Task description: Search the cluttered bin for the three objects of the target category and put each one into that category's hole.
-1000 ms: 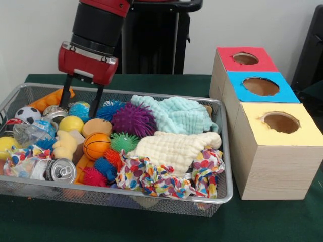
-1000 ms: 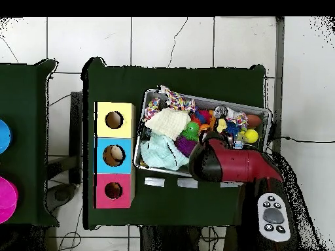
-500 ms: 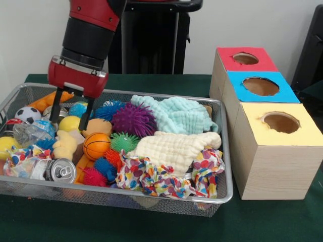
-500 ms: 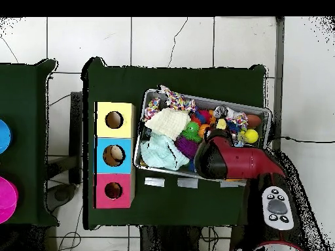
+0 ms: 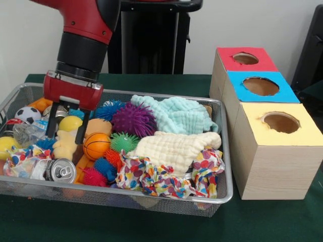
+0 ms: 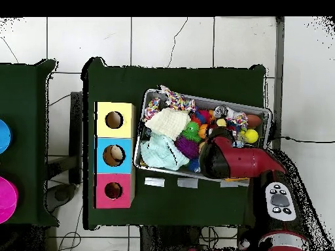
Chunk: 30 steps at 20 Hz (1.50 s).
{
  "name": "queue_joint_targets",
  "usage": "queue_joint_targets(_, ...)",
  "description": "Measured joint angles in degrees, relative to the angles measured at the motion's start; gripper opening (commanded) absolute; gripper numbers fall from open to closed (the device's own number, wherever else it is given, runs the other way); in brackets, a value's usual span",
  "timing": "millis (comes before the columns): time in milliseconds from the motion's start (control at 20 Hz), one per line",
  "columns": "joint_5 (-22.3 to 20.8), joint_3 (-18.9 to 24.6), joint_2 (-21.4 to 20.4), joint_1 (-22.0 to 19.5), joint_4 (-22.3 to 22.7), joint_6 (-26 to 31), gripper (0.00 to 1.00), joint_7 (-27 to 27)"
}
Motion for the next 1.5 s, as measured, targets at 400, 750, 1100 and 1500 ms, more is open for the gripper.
queue_joint_targets(400,-1.2,1.5,2.0,-1.5,-1.2,-2.3,1.00,0.0)
queue_joint_targets(750,-1.3,1.6,3.6,-1.5,-1.8,-2.3,1.00,0.0)
queue_joint_targets(1100,0.4,1.5,5.0,-0.9,-1.9,2.3,1.00,0.0)
queue_joint_targets(1500,2.3,0.0,5.1,1.0,-3.1,5.8,1.00,0.0)
